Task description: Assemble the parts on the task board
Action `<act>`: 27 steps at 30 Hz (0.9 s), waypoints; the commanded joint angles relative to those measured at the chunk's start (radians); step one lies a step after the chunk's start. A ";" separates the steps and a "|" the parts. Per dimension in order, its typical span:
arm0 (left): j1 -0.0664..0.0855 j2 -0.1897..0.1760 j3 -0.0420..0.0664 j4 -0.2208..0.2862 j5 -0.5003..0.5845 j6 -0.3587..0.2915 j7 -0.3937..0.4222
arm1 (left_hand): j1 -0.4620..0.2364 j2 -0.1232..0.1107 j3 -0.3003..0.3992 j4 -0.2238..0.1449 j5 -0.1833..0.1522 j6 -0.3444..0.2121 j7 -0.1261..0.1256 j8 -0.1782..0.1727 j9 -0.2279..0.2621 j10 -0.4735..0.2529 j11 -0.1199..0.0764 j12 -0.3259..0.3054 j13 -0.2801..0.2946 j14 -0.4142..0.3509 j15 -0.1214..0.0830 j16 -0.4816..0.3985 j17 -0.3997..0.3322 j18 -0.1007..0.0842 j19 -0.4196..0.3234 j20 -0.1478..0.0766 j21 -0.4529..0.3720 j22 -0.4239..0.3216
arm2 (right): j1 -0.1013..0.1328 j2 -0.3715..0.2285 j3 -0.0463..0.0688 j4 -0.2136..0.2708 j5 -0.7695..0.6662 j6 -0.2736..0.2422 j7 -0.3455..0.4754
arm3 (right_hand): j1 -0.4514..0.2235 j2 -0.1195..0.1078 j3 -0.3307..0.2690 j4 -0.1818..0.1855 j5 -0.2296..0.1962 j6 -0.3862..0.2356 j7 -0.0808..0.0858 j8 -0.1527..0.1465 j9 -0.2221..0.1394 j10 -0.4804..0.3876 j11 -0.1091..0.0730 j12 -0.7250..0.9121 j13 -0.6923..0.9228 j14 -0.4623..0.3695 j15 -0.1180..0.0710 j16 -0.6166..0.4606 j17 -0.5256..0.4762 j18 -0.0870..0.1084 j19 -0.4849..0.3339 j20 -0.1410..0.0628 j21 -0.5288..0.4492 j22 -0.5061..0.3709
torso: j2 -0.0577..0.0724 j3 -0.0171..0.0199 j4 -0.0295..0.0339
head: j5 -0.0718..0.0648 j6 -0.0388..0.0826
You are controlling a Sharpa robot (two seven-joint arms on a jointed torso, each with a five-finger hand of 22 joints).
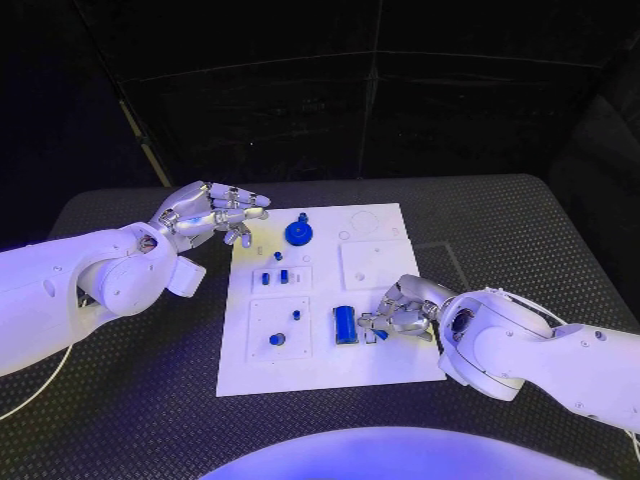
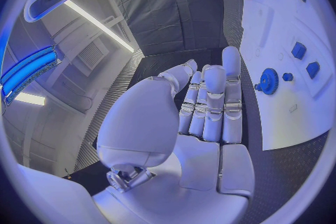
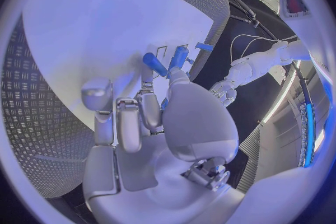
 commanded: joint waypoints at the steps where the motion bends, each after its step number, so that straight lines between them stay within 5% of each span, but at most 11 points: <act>1: 0.001 0.000 0.001 0.001 0.005 0.011 0.003 | -0.009 0.005 -0.005 0.000 -0.002 -0.007 0.002 0.004 -0.001 -0.008 -0.002 0.004 0.000 -0.006 0.000 -0.006 -0.001 0.015 0.001 0.004 -0.004 -0.001 | 0.001 -0.002 0.000 0.004 -0.001 0.005 0.006 | -0.028 0.007 -0.020 0.001 -0.042 0.008 0.001 0.000 0.003 0.005 0.000 0.006 0.014 0.099 -0.002 0.004 0.233 -0.016 0.007 0.003 0.006 0.002 | 0.000 -0.0003 0.0004 | 0.000 0.002; 10: 0.001 0.001 0.001 -0.001 0.005 0.011 0.002 | -0.009 0.005 -0.005 0.000 -0.002 -0.007 0.002 0.004 -0.001 -0.008 -0.002 0.004 0.000 -0.006 0.000 -0.006 -0.001 0.015 0.001 0.004 -0.004 -0.001 | 0.001 -0.006 0.000 0.009 0.000 0.005 0.006 | -0.056 0.027 -0.037 0.002 -0.049 0.015 -0.002 0.003 0.007 0.008 -0.002 0.010 0.018 0.100 -0.004 0.007 0.238 -0.018 0.011 0.001 0.011 0.012 | 0.000 0.0002 0.0000 | 0.000 0.003; 16: 0.001 0.001 0.001 -0.002 0.005 0.011 0.002 | -0.009 0.005 -0.005 0.000 -0.002 -0.007 0.002 0.004 -0.001 -0.008 -0.002 0.004 0.000 -0.006 0.000 -0.006 -0.001 0.015 0.001 0.004 -0.004 -0.001 | 0.001 -0.008 0.000 0.008 -0.003 0.009 0.005 | -0.031 0.057 -0.035 -0.006 -0.006 0.021 -0.006 0.003 0.009 0.010 -0.006 0.011 0.020 0.101 -0.007 0.008 0.240 -0.019 0.014 -0.002 0.014 0.017 | 0.000 -0.0001 0.0006 | -0.001 0.006; 27: 0.001 0.001 0.001 -0.002 0.005 0.010 0.001 | -0.009 0.005 -0.005 0.000 -0.002 -0.007 0.002 0.004 -0.001 -0.008 -0.002 0.004 0.000 -0.006 0.000 -0.006 -0.001 0.015 0.001 0.004 -0.004 -0.001 | 0.001 -0.010 0.000 0.004 -0.046 0.022 0.003 | 0.078 0.039 -0.040 -0.038 0.010 0.021 -0.005 -0.005 0.010 0.009 -0.007 0.009 0.021 0.100 -0.008 0.007 0.238 -0.018 0.011 -0.003 0.012 0.016 | 0.001 -0.0005 0.0004 | 0.000 0.006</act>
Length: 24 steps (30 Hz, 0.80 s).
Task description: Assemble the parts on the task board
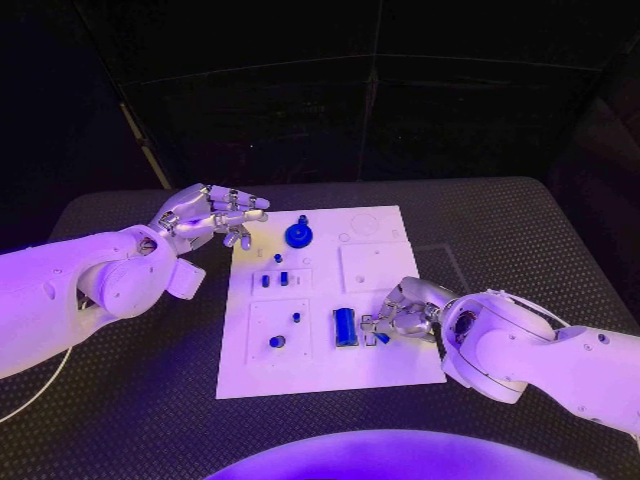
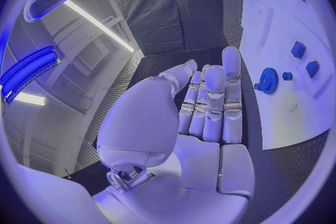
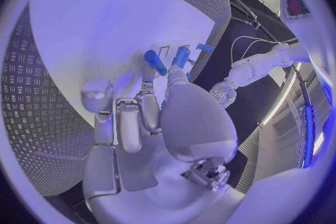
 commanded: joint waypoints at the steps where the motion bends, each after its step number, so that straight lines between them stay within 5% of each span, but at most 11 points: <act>1: 0.001 0.000 0.001 0.001 0.005 0.009 0.002 | -0.009 0.005 -0.006 0.000 -0.002 -0.007 0.002 0.004 -0.001 -0.008 -0.002 0.004 0.000 -0.006 0.000 -0.006 -0.001 0.015 0.001 0.004 -0.004 -0.001 | 0.001 0.000 0.000 0.002 -0.034 0.016 0.002 | 0.023 -0.002 -0.003 -0.011 0.004 0.010 0.000 -0.006 0.001 0.006 -0.003 0.001 0.020 0.100 -0.008 0.003 0.237 -0.018 0.004 -0.003 0.002 0.000 | 0.001 -0.0003 -0.0003 | 0.001 -0.001; 13: 0.001 0.000 0.001 0.002 0.005 0.009 0.000 | -0.010 0.004 -0.006 0.000 -0.002 -0.009 0.002 0.004 -0.001 -0.009 -0.002 0.005 0.000 -0.008 0.001 -0.006 -0.003 0.015 0.001 0.004 -0.005 -0.002 | 0.001 0.002 0.000 0.004 -0.047 0.029 0.003 | 0.062 -0.003 -0.005 -0.025 0.001 0.014 -0.001 -0.008 0.001 0.007 -0.004 0.003 0.024 0.101 -0.008 0.004 0.239 -0.019 0.006 -0.004 0.005 0.005 | 0.001 0.0001 -0.0010 | 0.001 -0.003; 24: 0.001 -0.001 0.001 0.003 0.005 0.008 0.000 | -0.010 0.004 -0.006 0.000 -0.002 -0.009 0.002 0.004 -0.001 -0.009 -0.002 0.005 0.000 -0.008 0.001 -0.006 -0.003 0.015 0.001 0.004 -0.005 -0.002 | 0.001 0.007 0.000 0.005 -0.044 0.020 0.002 | 0.123 0.069 0.030 -0.031 0.083 0.030 -0.013 -0.011 0.001 0.014 -0.015 0.009 0.031 0.102 -0.017 0.007 0.245 -0.021 0.011 -0.010 0.011 0.017 | 0.001 -0.0001 -0.0007 | 0.000 -0.005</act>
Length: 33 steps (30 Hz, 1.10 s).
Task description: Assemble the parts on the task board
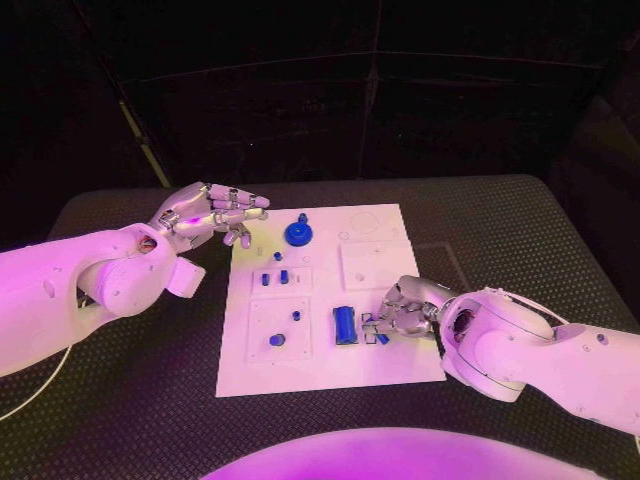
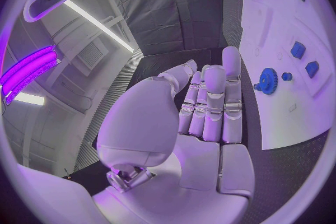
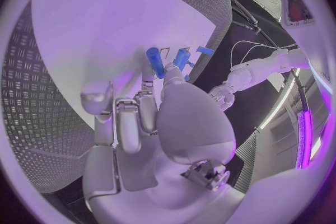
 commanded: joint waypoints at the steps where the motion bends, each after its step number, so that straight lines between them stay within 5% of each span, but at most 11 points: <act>1: 0.001 0.000 0.001 0.002 0.005 0.008 0.002 | -0.006 0.001 -0.006 0.000 -0.002 -0.005 -0.002 0.004 -0.001 -0.006 0.002 0.005 0.000 -0.008 0.001 -0.006 -0.001 0.015 0.001 0.004 -0.005 -0.001 | 0.001 0.003 0.000 0.003 -0.005 0.002 0.003 | 0.032 0.040 0.022 -0.005 0.017 0.011 -0.002 -0.002 0.002 0.009 -0.011 -0.001 -0.024 0.102 -0.011 0.007 0.246 -0.021 0.005 -0.004 0.006 0.004 | 0.000 -0.0002 0.0002 | 0.000 0.000; 11: 0.001 -0.002 0.001 0.004 0.005 0.008 0.002 | -0.006 0.001 -0.006 0.000 -0.002 -0.005 -0.002 0.004 -0.001 -0.006 0.002 0.005 0.000 -0.008 0.001 -0.007 -0.002 0.015 0.000 0.004 -0.005 -0.001 | 0.001 0.008 0.000 0.003 -0.002 -0.018 0.004 | 0.051 0.059 0.044 -0.007 -0.009 0.013 -0.002 -0.006 0.002 0.013 -0.012 0.002 -0.020 0.103 -0.012 0.008 0.248 -0.021 0.006 -0.007 0.007 0.006 | 0.000 0.0002 -0.0004 | 0.002 -0.003; 27: 0.002 -0.002 0.001 0.005 0.005 0.009 -0.002 | -0.006 0.001 -0.006 0.000 -0.002 -0.006 -0.002 0.003 -0.001 -0.006 0.002 0.005 0.000 -0.009 0.001 -0.007 -0.003 0.015 0.000 0.005 -0.005 -0.001 | 0.001 0.018 0.000 -0.003 0.002 -0.032 0.003 | 0.006 0.050 0.031 0.040 -0.015 0.021 0.000 -0.009 0.003 0.016 -0.009 0.002 -0.018 0.103 -0.010 0.009 0.249 -0.022 0.006 -0.006 0.007 0.006 | -0.001 -0.0001 0.0003 | 0.003 -0.004; 33: 0.002 -0.002 0.001 0.005 0.005 0.011 -0.003 | -0.006 0.001 -0.006 0.000 -0.002 -0.006 -0.002 0.003 -0.001 -0.006 0.002 0.005 0.000 -0.009 0.001 -0.007 -0.003 0.015 0.000 0.005 -0.005 -0.001 | 0.001 0.022 0.000 -0.007 0.003 -0.033 0.002 | -0.048 0.039 -0.004 0.059 0.013 0.027 0.002 -0.010 0.005 0.018 -0.007 0.003 -0.016 0.103 -0.009 0.009 0.249 -0.022 0.006 -0.004 0.007 0.008 | 0.000 -0.0002 -0.0001 | 0.002 -0.003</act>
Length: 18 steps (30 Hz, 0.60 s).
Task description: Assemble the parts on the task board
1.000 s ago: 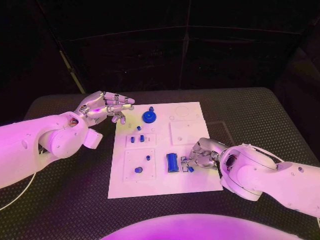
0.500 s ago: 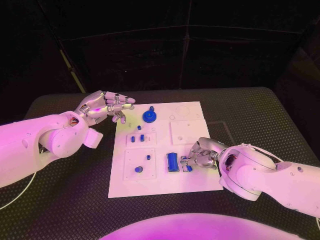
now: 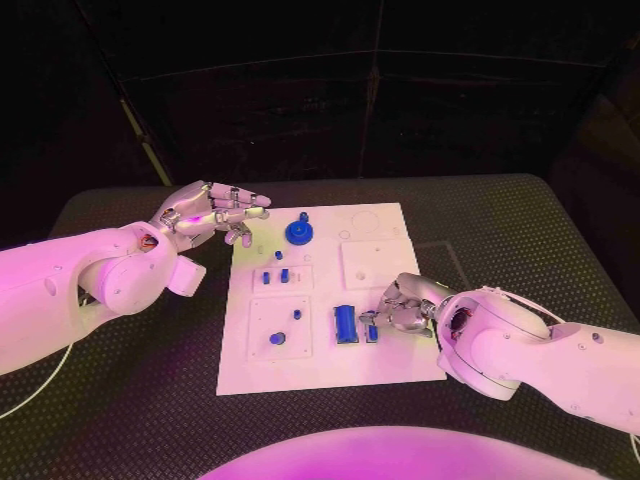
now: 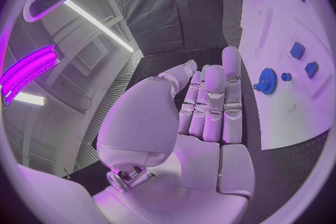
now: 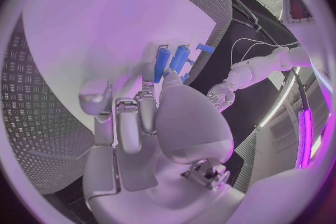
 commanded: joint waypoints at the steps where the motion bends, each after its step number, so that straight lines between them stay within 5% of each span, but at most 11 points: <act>1: 0.002 0.000 0.001 0.003 0.005 0.010 0.000 | -0.006 0.001 -0.006 0.000 -0.002 -0.006 -0.002 0.003 -0.001 -0.006 0.002 0.005 0.000 -0.009 0.001 -0.003 -0.001 0.015 0.000 0.005 -0.005 -0.002 | 0.001 0.004 0.000 0.003 0.002 -0.010 0.007 | -0.044 -0.016 -0.017 -0.001 -0.006 0.003 0.003 -0.007 0.000 0.018 -0.008 -0.004 -0.140 0.101 0.000 0.005 0.249 -0.006 0.002 -0.001 0.007 0.002 | 0.000 -0.0002 0.0000 | -0.001 0.000; 18: 0.002 -0.001 0.001 0.003 0.005 0.012 -0.002 | -0.007 0.002 -0.007 0.000 -0.002 -0.006 -0.001 0.003 -0.001 -0.007 0.002 0.006 0.000 -0.009 0.001 -0.003 -0.002 0.014 0.000 0.005 -0.006 -0.002 | 0.001 0.001 0.000 0.002 0.001 0.018 0.006 | -0.079 -0.040 -0.071 -0.006 -0.080 0.006 0.002 -0.010 0.003 0.017 -0.008 -0.006 -0.139 0.100 0.000 0.004 0.247 -0.005 0.000 0.000 0.005 0.001 | -0.001 0.0002 -0.0002 | 0.000 -0.003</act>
